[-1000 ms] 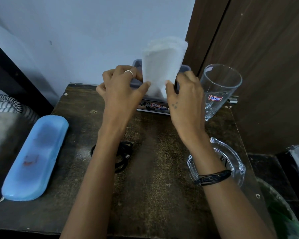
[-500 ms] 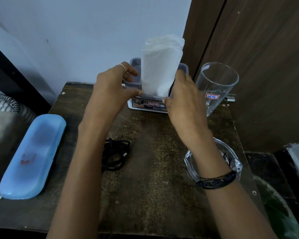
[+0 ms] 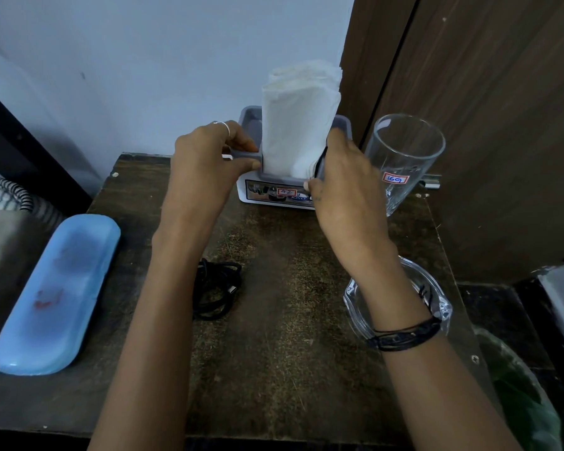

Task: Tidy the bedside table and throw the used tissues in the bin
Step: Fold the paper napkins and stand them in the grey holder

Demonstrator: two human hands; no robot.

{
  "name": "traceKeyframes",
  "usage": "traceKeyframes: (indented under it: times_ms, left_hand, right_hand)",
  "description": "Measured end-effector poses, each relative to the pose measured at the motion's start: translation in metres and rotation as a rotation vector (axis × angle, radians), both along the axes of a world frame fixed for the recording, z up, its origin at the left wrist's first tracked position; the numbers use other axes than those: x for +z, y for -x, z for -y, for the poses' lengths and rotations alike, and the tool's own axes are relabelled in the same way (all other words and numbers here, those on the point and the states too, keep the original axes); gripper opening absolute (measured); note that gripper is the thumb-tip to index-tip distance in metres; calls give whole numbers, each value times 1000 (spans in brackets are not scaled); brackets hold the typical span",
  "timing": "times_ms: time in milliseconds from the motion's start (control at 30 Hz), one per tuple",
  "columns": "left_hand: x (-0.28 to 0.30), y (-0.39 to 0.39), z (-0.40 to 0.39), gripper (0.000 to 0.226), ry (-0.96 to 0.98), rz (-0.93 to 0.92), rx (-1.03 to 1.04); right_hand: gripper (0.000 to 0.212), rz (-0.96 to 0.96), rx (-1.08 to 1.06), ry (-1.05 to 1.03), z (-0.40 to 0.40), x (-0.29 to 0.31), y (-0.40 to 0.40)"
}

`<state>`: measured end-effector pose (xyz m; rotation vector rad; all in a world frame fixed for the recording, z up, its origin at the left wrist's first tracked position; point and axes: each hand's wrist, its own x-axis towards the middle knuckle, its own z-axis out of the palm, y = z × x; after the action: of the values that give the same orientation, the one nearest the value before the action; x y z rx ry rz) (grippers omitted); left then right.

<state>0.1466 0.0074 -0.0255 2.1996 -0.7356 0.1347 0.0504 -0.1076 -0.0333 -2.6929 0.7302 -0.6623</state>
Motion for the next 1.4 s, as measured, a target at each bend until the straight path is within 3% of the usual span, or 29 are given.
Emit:
traceKeyframes:
  times_ms: [500,600,700,833,1000,1167,1300,1400]
  left_hand:
    - [1,1,-1,14,-21,3,-13]
    - [8,6,0,19,-18,23,-27]
    - [13,11,3,18,59,18,-15]
    - [8,14,9,17,94,73,84]
    - [1,16,13,20,1,137,150]
    - [4,21,14,21,49,163,159]
    - [15,39,12,21,163,134,150]
    - [19,61,10,15,181,49,68]
  right_hand:
    - [41,34,32,-29,2,-1,0]
    - [49,72,77,-199,5,5,0]
    - [37,205,42,-341,5,12,1]
    - [21,287,-40,-216,2,6,1]
    - [19,269,-70,-111,4,-2,-2]
    - [24,265,-56,-107,2,1,1]
    - [40,325,-61,-125,-5,10,8]
    - [35,376,-36,-91,-15,14,22]
